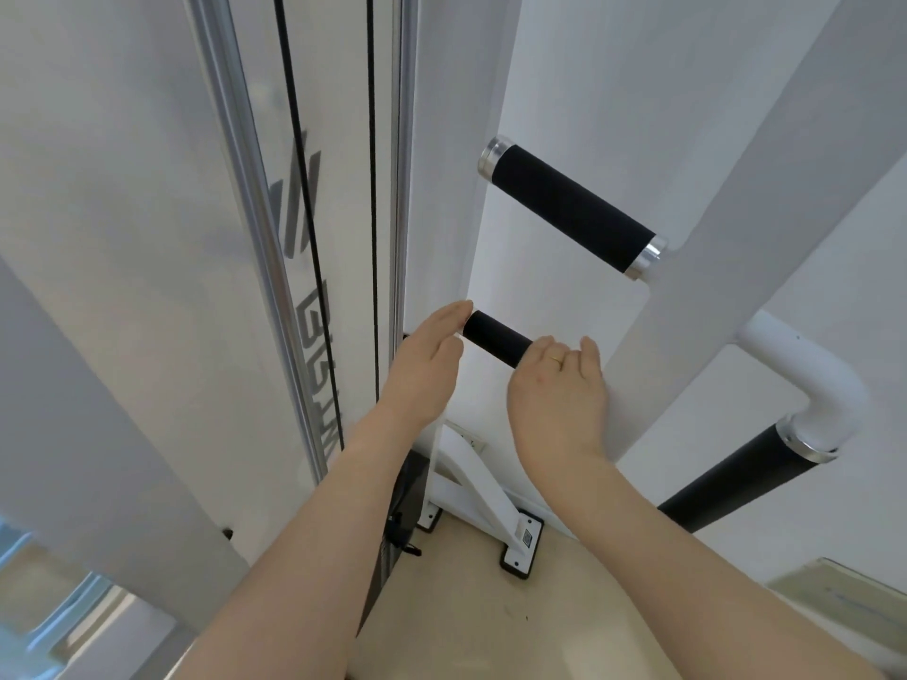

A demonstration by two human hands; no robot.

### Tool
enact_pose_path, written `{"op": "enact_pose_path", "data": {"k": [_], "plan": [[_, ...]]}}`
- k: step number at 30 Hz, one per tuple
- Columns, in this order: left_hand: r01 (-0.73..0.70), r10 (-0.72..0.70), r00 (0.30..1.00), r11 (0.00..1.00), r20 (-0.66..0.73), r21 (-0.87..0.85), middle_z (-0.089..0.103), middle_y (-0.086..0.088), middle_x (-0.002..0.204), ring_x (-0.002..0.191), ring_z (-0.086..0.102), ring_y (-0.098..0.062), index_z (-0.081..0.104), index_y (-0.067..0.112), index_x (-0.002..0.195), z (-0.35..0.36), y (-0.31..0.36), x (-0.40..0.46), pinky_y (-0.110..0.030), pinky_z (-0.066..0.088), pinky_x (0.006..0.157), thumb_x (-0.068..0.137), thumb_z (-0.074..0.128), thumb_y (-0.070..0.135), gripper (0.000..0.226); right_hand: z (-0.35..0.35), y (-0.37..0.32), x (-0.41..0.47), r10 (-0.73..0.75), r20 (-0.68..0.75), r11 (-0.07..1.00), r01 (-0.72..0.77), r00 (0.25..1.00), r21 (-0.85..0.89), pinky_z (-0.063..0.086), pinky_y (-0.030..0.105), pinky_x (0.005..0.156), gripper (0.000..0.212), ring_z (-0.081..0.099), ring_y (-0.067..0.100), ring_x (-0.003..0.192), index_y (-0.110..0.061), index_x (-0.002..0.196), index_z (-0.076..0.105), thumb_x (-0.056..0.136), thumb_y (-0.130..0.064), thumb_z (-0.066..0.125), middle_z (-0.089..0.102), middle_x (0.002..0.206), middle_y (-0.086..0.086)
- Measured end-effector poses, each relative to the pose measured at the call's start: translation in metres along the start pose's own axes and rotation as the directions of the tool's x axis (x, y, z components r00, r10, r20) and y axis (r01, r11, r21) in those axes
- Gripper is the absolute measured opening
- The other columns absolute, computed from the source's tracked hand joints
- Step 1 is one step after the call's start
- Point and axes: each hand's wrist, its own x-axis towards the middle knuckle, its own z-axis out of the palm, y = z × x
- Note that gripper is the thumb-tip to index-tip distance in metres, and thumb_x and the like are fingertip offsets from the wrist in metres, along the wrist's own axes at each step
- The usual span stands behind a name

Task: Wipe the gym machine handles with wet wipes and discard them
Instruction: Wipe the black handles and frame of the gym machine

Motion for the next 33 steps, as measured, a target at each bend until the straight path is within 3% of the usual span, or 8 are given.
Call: {"op": "enact_pose_path", "data": {"k": [8, 13, 16, 21, 23, 26, 30, 33], "plan": [[0.005, -0.005, 1.0, 1.0, 0.029, -0.008, 0.041, 0.01, 0.138, 0.127, 0.033, 0.001, 0.041, 0.015, 0.137, -0.013, -0.005, 0.005, 0.007, 0.022, 0.093, 0.094, 0.027, -0.003, 0.049, -0.005, -0.016, 0.011, -0.083, -0.044, 0.995, 0.085, 0.996, 0.045, 0.042, 0.038, 0.102, 0.05, 0.067, 0.024, 0.086, 0.001, 0.116, 0.062, 0.073, -0.011, 0.041, 0.07, 0.094, 0.012], [-0.013, 0.011, 0.995, 1.0, 0.101, 0.025, 0.032, 0.006, 0.149, 0.137, 0.025, -0.002, 0.034, 0.016, 0.141, -0.012, -0.008, 0.004, -0.017, 0.013, 0.113, 0.094, 0.026, -0.003, 0.052, -0.008, 0.015, -0.015, -0.105, 0.011, 0.987, 0.106, 0.994, -0.119, 0.037, 0.039, 0.106, 0.054, 0.066, 0.032, 0.098, 0.008, 0.118, 0.059, 0.071, -0.004, 0.034, 0.068, 0.103, 0.024], [-0.009, 0.007, 0.996, 1.0, 0.093, 0.014, 0.035, 0.005, 0.148, 0.136, 0.028, -0.003, 0.038, 0.016, 0.14, -0.009, -0.005, 0.005, -0.027, 0.016, 0.117, 0.093, 0.028, -0.002, 0.051, -0.009, -0.001, -0.006, -0.051, -0.084, 0.959, 0.072, 0.995, 0.275, 0.029, 0.043, 0.11, 0.049, 0.063, 0.034, 0.106, 0.009, 0.118, 0.057, 0.072, 0.003, 0.044, 0.066, 0.11, 0.024], [0.015, -0.023, 0.994, 0.997, 0.108, 0.077, 0.034, 0.01, 0.147, 0.131, 0.026, 0.004, 0.037, 0.019, 0.141, -0.016, -0.004, 0.011, -0.013, 0.014, 0.11, 0.095, 0.028, 0.0, 0.051, -0.01, -0.031, -0.033, 0.037, 0.199, 0.21, -0.202, 0.979, 0.957, 0.033, 0.033, 0.107, 0.044, 0.047, 0.016, 0.125, -0.01, 0.134, 0.045, 0.094, 0.005, 0.034, 0.051, 0.135, 0.006], [0.014, -0.026, 0.994, 0.995, 0.109, 0.103, 0.033, 0.012, 0.147, 0.127, 0.024, 0.008, 0.036, 0.022, 0.141, -0.017, -0.004, 0.011, -0.01, 0.013, 0.106, 0.093, 0.029, -0.001, 0.054, -0.004, -0.041, -0.036, 0.004, 0.634, -0.326, -0.598, 0.774, 0.732, 0.029, 0.025, 0.106, 0.036, 0.041, 0.012, 0.125, -0.022, 0.135, 0.044, 0.101, -0.015, 0.032, 0.047, 0.138, -0.001], [0.029, -0.037, 0.995, 0.996, 0.097, 0.084, 0.033, 0.014, 0.147, 0.127, 0.025, 0.009, 0.037, 0.026, 0.14, -0.016, -0.005, 0.007, -0.013, 0.015, 0.107, 0.09, 0.03, -0.005, 0.06, 0.01, -0.05, -0.015, -0.217, 0.866, -0.776, -0.618, 0.45, 0.126, 0.033, 0.031, 0.103, 0.034, 0.047, 0.019, 0.112, -0.02, 0.133, 0.045, 0.1, -0.022, 0.037, 0.05, 0.129, 0.006], [0.045, -0.052, 0.994, 0.996, 0.092, 0.079, 0.036, 0.016, 0.145, 0.125, 0.028, 0.011, 0.04, 0.027, 0.138, -0.016, -0.005, 0.007, -0.009, 0.017, 0.103, 0.088, 0.031, -0.007, 0.061, 0.018, -0.048, 0.008, -0.261, 0.668, -0.944, -0.04, 0.697, -0.327, 0.053, 0.026, 0.085, 0.028, 0.06, 0.018, 0.101, -0.005, 0.12, 0.055, 0.097, -0.007, 0.04, 0.063, 0.108, 0.01], [0.054, -0.058, 0.996, 0.997, 0.074, 0.056, 0.039, 0.014, 0.144, 0.125, 0.031, 0.01, 0.043, 0.024, 0.137, -0.017, -0.003, 0.008, -0.01, 0.019, 0.107, 0.087, 0.032, -0.007, 0.06, 0.013, -0.057, 0.009, -0.256, 0.558, -0.953, -0.108, 0.789, -0.285, 0.052, 0.031, 0.089, 0.022, 0.06, 0.021, 0.096, -0.008, 0.1, 0.06, 0.089, -0.001, 0.043, 0.067, 0.093, 0.008]]}}
